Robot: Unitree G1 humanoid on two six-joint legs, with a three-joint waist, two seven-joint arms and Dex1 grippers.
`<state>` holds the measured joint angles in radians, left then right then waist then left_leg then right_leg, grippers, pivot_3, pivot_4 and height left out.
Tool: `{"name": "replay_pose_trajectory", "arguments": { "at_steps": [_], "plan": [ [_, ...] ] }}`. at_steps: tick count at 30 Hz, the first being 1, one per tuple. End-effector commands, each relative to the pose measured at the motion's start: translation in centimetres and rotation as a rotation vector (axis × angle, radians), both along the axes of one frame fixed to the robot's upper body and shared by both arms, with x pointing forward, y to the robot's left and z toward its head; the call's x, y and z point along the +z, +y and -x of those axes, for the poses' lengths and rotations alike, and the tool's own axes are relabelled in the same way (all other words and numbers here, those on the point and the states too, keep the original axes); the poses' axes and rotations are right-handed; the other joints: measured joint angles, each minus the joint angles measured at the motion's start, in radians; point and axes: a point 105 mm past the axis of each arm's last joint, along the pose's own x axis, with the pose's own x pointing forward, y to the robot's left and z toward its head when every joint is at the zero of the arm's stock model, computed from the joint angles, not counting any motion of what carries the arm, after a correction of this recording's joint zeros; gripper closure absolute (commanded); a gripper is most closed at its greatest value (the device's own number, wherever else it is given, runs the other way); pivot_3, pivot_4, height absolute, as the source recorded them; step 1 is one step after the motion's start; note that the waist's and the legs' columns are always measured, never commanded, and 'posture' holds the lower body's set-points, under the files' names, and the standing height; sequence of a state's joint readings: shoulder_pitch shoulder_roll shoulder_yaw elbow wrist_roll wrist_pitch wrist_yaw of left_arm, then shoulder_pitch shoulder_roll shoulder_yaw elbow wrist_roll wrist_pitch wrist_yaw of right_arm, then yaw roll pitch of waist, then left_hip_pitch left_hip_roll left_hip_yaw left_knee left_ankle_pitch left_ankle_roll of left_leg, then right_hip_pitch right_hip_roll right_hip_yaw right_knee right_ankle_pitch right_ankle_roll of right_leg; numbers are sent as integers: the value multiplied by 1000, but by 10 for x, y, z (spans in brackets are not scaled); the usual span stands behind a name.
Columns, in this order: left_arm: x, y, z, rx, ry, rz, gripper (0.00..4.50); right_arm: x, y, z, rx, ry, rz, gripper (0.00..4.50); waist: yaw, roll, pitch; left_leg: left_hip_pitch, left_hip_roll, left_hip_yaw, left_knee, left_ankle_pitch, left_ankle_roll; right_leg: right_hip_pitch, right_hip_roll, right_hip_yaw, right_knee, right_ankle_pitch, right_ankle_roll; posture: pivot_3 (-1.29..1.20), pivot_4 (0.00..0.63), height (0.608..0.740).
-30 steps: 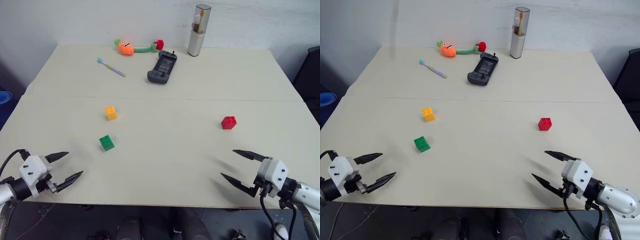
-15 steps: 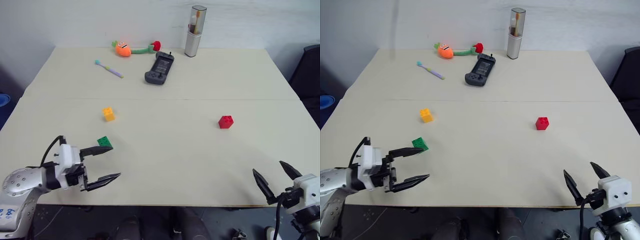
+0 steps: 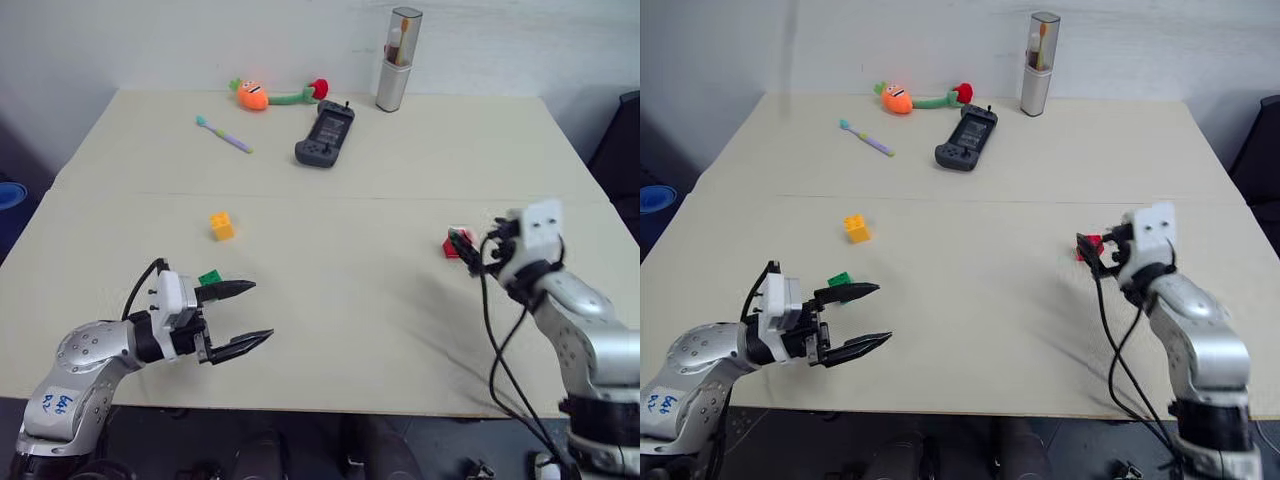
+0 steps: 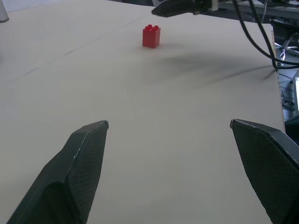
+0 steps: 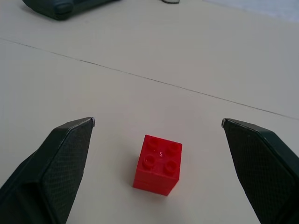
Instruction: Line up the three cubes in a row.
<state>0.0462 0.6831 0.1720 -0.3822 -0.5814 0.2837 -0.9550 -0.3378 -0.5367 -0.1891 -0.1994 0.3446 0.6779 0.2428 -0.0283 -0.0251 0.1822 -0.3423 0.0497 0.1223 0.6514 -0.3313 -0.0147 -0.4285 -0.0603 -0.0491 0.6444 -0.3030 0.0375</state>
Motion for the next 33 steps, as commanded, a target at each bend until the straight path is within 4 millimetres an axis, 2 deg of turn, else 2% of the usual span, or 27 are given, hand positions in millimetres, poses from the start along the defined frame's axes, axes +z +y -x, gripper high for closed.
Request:
{"name": "replay_pose_trajectory", "arguments": {
  "at_steps": [1,7,8,10,13,16,17,18,19,20,21,25,28,33],
  "plan": [
    [5,-7,3,-23,-37,-14,144,-1,-15,-13,-117,-2,21,0,0,0,0,-1,0,0,1,0,0,0,0,0,0,0,0,0,150,740],
    [6,-7,3,2,-46,-4,144,-17,-15,-23,-129,97,-82,0,-4,0,0,-4,0,0,3,1,2,-2,-1,-1,-1,1,2,0,150,740],
    [7,-7,2,6,-48,-3,0,-17,-14,-23,-123,98,-92,388,-4,0,0,-4,0,0,3,1,2,-2,-1,-1,0,1,2,0,150,740],
    [6,-6,2,12,-47,-4,0,-19,-12,-23,-103,110,-105,865,-4,0,0,-4,0,0,3,1,2,-2,-1,-1,0,1,2,0,150,740],
    [6,-5,2,17,-46,-6,0,-20,-10,-22,-75,117,-116,1919,-4,0,0,-4,0,0,3,1,2,-2,-1,-1,0,1,2,0,150,740],
    [5,-4,2,19,-45,-9,0,-10,-4,-20,-8,78,-118,3010,-4,0,0,-4,0,0,3,1,2,-2,-1,-1,0,1,2,0,150,740],
    [5,-3,2,19,-44,-11,0,-1,3,-17,65,50,-123,3023,-4,0,0,-4,0,0,3,1,2,-2,-1,-1,0,1,2,0,150,740],
    [6,-3,2,20,-44,-12,0,13,24,-6,277,-2,-17,3018,-3,1,0,-4,0,0,3,1,2,-2,-1,-1,0,1,2,0,150,740],
    [6,-2,2,21,-44,-14,0,15,45,11,519,-25,192,3018,-2,3,2,-4,0,0,3,1,2,-2,-1,-1,-1,1,2,0,150,740],
    [6,-2,2,21,-44,-15,0,9,57,27,695,-10,346,3018,1,5,3,-6,0,-1,3,0,4,-3,-1,-2,-2,1,2,0,150,740],
    [5,-2,2,20,-42,-15,0,0,65,39,841,35,403,3018,0,6,3,-7,-1,-1,3,-2,8,-4,-1,-2,-3,2,3,0,150,740],
    [4,-2,1,9,-36,-19,0,2,76,43,992,39,333,3018,-8,-1,1,-6,2,-2,4,-2,7,0,1,-4,-5,2,4,0,150,740],
    [5,-3,0,11,-39,-16,0,-11,89,52,1132,106,312,3018,-4,-1,1,-6,1,-2,7,-2,7,0,0,-4,-3,3,4,0,150,740],
    [6,-4,3,9,-34,-20,0,-29,95,51,1235,139,340,3018,0,-1,1,-7,1,-2,9,-2,6,0,-1,-4,-3,3,3,0,150,740]
  ]
}}
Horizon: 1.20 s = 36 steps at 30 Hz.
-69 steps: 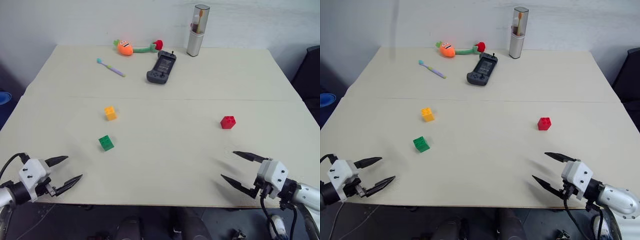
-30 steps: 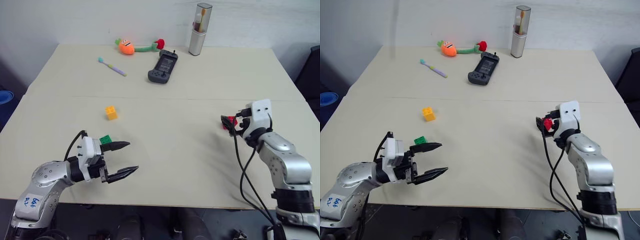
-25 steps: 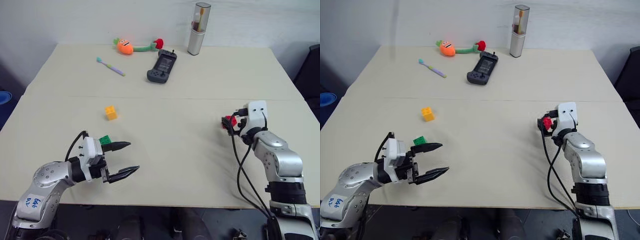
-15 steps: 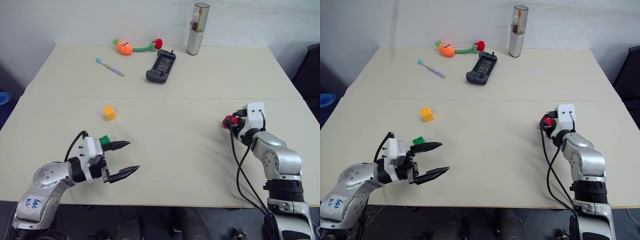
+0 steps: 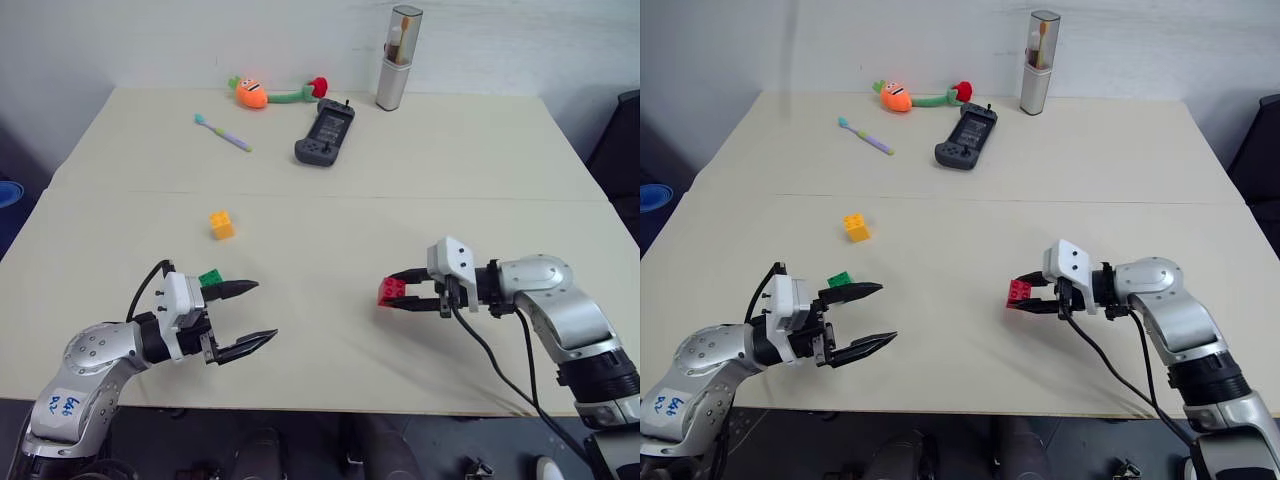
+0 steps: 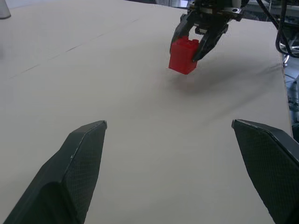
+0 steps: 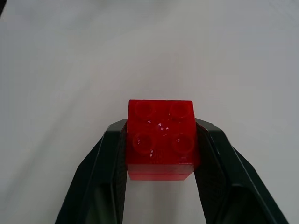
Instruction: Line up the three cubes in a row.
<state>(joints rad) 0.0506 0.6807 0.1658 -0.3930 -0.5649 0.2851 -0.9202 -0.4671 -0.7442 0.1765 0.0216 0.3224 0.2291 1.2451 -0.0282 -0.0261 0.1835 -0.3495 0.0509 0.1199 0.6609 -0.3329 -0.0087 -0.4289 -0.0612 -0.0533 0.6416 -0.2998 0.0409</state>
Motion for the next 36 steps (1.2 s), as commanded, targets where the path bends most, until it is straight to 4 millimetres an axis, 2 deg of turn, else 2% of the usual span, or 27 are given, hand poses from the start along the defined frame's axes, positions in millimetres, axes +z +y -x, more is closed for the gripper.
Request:
{"name": "replay_pose_trajectory", "arguments": {
  "at_steps": [1,8,10,13,17,19,22,24,26,28,30,33,36],
  "plan": [
    [6,-2,5,-19,-28,-13,0,-7,1,0,77,-19,35,3018,0,0,0,-1,0,0,1,0,0,0,0,0,0,0,0,0,150,740],
    [11,8,1,16,-53,-33,0,-20,3,-5,111,-54,62,3018,0,0,0,-1,0,0,2,0,0,0,-1,0,1,0,0,0,150,740],
    [12,9,1,22,-55,-34,0,-15,5,-5,111,-60,41,2261,-1,0,0,-1,0,0,2,0,0,0,-1,0,1,0,0,0,150,740],
    [12,13,3,35,-52,-43,0,-5,6,1,124,-76,34,1376,-2,0,0,-1,0,0,2,0,-1,-1,-1,0,2,0,0,0,150,740],
    [20,30,8,103,-52,-27,0,30,0,11,121,-197,-30,37,0,1,0,-2,1,0,2,-1,-1,-1,-1,0,1,0,0,0,150,740],
    [25,46,10,177,-49,-12,0,44,-7,16,96,-241,-70,12,1,1,0,-2,1,0,2,-1,-1,-2,-1,-1,1,0,0,0,150,740],
    [29,89,16,358,-37,36,0,62,-18,25,25,-265,-242,12,0,0,0,-2,1,-1,2,-2,-1,-1,-1,-1,0,0,-1,0,150,740],
    [21,114,24,431,-9,-9,0,61,-27,30,-11,-252,-329,12,-1,0,0,-1,2,-2,2,-3,-1,-1,-1,-2,0,-1,-1,0,150,740],
    [8,147,36,528,43,-45,0,62,-33,34,-44,-333,-433,12,-3,0,0,-1,1,-1,2,-4,0,0,0,-2,0,-1,-1,0,150,740],
    [-2,170,48,592,94,-55,0,60,-38,34,-82,-408,-490,12,-4,0,0,-1,2,-1,2,-5,3,0,0,-2,1,-1,-2,0,150,740],
    [-11,185,57,625,152,-70,0,51,-39,39,-95,-356,-529,12,-3,0,0,0,1,-1,2,-5,4,-1,0,-2,1,-1,-2,0,150,740],
    [-18,201,58,642,188,-94,0,42,-37,44,-95,-322,-538,12,3,0,0,-1,1,-1,2,-6,4,0,-1,-3,1,-1,-2,0,150,740],
    [-12,189,39,568,169,-83,0,34,-32,51,-21,-324,-480,12,7,0,0,-1,0,-2,2,-7,5,0,-3,-4,1,-1,-2,0,150,740]
  ]
}}
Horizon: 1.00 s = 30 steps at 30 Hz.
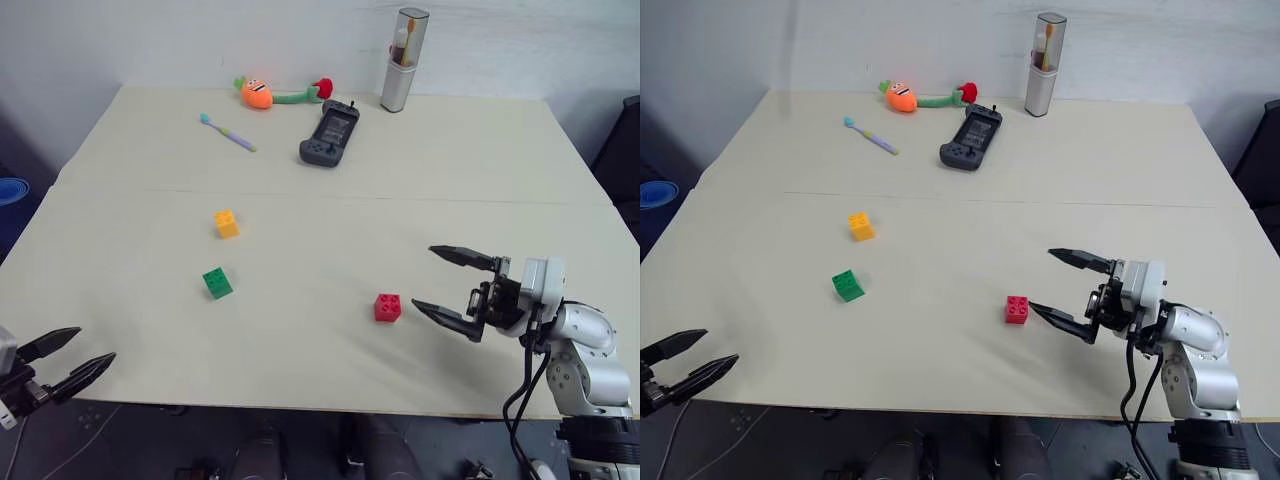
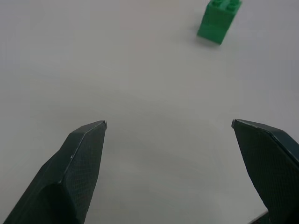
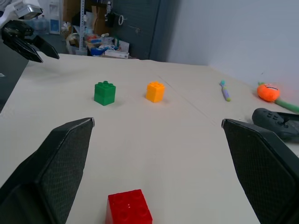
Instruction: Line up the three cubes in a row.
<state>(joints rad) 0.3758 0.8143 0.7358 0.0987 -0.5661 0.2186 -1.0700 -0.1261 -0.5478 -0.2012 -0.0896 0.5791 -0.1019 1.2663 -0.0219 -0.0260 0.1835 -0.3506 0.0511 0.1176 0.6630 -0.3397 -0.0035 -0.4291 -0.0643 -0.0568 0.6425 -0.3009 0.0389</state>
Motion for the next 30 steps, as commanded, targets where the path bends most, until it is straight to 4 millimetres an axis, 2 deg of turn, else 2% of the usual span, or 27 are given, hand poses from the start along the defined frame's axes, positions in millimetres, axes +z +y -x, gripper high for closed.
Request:
{"name": "replay_pose_trajectory", "arguments": {
  "at_steps": [1,2,4,7,10,13,16,21,24,27,30],
  "plan": [
    [14,-25,-19,-140,-10,37,0,5,4,9,57,-63,46,12,1,0,0,0,0,0,0,0,0,0,-1,0,0,0,0,0,150,740],
    [16,-39,-25,-207,13,80,0,6,6,10,72,-65,52,12,1,0,0,0,0,-1,0,0,0,0,-1,0,0,0,0,0,150,740],
    [19,-64,-52,-274,-21,65,0,9,14,13,124,-76,67,12,-1,1,0,0,0,-1,0,0,0,1,-2,-1,1,0,0,0,150,740],
    [23,-80,-75,-307,-69,42,0,12,20,15,154,-80,72,12,-6,1,0,0,-1,-1,0,1,-1,0,-2,-2,2,0,0,0,150,740],
    [16,-98,-96,-343,-67,-1,0,13,24,14,159,-77,71,12,-14,1,0,0,0,0,0,4,-7,0,0,-1,2,0,0,0,150,740],
    [10,-106,-110,-363,-79,-41,0,13,24,14,148,-69,68,12,-12,1,0,0,0,1,0,4,-8,-1,2,-1,2,0,0,0,150,740],
    [5,-110,-117,-404,-63,-78,571,14,22,15,124,-63,70,0,-6,1,0,0,0,1,0,4,-8,-1,2,-1,3,0,0,0,150,740],
    [3,-115,-124,-441,-63,-93,2151,10,12,17,78,-48,82,0,-3,1,0,0,0,1,1,4,-7,0,1,-1,2,0,0,0,150,740],
    [6,-129,-124,-527,-87,-72,3033,6,3,21,50,-38,93,0,-2,1,0,0,0,1,1,4,-7,0,1,-1,2,0,0,0,150,740],
    [23,-158,-119,-687,-124,-4,3034,6,-5,22,12,-19,81,0,-1,1,0,-1,0,1,2,4,-7,0,1,-1,2,0,1,0,150,740],
    [27,-192,-116,-885,-130,-86,3034,5,-14,27,-8,-4,103,0,8,1,0,-1,0,1,3,4,-7,0,1,-1,3,0,1,0,150,740]
  ]
}}
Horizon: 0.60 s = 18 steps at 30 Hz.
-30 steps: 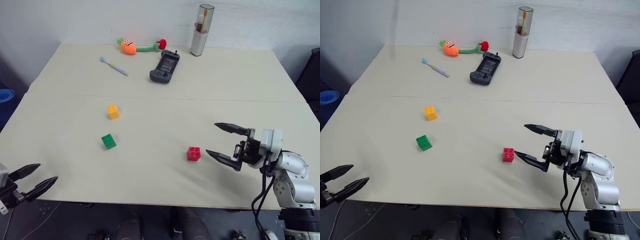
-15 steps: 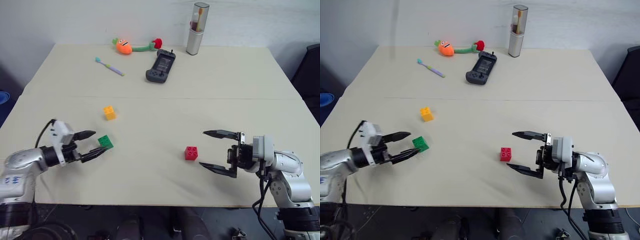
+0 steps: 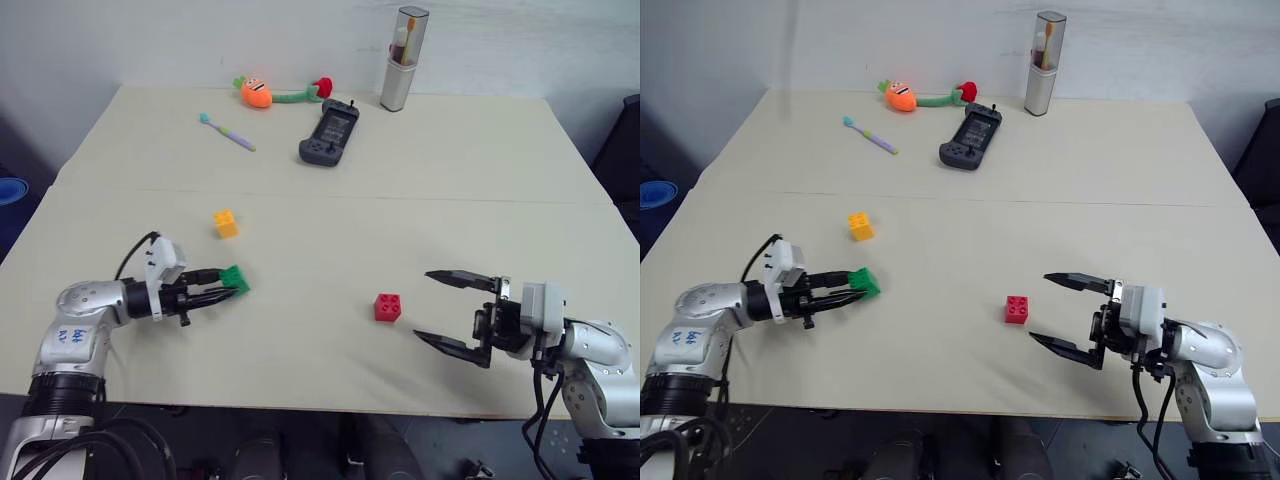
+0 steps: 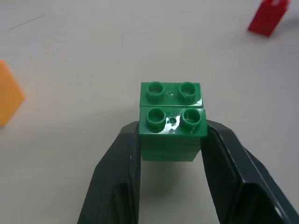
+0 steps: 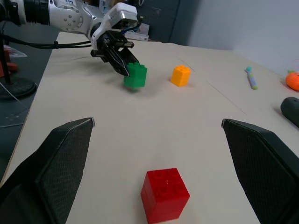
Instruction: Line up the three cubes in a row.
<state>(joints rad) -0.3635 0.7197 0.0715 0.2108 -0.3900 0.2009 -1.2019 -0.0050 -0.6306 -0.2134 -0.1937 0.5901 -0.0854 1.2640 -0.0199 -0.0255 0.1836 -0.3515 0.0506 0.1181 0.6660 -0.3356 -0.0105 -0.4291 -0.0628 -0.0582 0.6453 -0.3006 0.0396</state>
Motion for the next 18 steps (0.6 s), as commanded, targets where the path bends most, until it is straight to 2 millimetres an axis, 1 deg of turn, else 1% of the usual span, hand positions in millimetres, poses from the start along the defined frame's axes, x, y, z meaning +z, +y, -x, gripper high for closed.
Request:
{"name": "replay_pose_trajectory", "arguments": {
  "at_steps": [1,4,6,7,8,10,14,16,18],
  "plan": [
    [17,-34,5,-218,-80,-71,3034,12,-10,7,-17,-40,16,0,11,0,0,0,0,0,0,0,0,0,0,0,0,0,0,0,150,740],
    [9,-77,1,-412,-134,-174,3034,6,-21,17,-27,-12,70,0,22,0,0,1,-1,1,1,0,0,1,1,1,0,0,0,0,150,740],
    [3,-99,-4,-473,-149,-191,3034,4,-23,21,-37,5,75,0,28,0,0,0,-2,1,1,0,1,1,1,1,0,1,1,0,150,740],
    [-1,-107,-7,-489,-151,-198,3034,4,-23,23,-40,8,75,0,30,0,0,0,-2,2,2,0,1,1,1,1,-1,1,1,0,150,740],
    [-5,-112,-8,-510,-151,-212,3034,5,-23,25,-46,11,71,0,28,0,0,0,-2,2,2,0,1,1,2,2,-1,1,2,0,150,740],
    [-15,-112,-8,-537,-149,-261,3034,5,-22,28,-54,11,70,0,17,0,0,0,-2,3,2,0,1,0,3,3,-1,1,2,0,150,740],
    [-19,-112,-12,-514,-133,-260,3034,6,-22,32,-84,10,68,0,13,0,0,2,0,3,2,2,-1,0,5,4,1,1,2,0,150,740],
    [-22,-115,-8,-522,-122,-257,3034,7,-22,33,-96,9,68,0,15,0,0,3,0,3,2,2,-1,1,4,4,2,1,2,0,150,740],
    [-27,-118,-8,-496,-122,-267,3034,8,-21,33,-103,6,64,0,17,0,0,2,0,2,2,2,-1,1,3,5,2,1,2,0,150,740]
  ]
}}
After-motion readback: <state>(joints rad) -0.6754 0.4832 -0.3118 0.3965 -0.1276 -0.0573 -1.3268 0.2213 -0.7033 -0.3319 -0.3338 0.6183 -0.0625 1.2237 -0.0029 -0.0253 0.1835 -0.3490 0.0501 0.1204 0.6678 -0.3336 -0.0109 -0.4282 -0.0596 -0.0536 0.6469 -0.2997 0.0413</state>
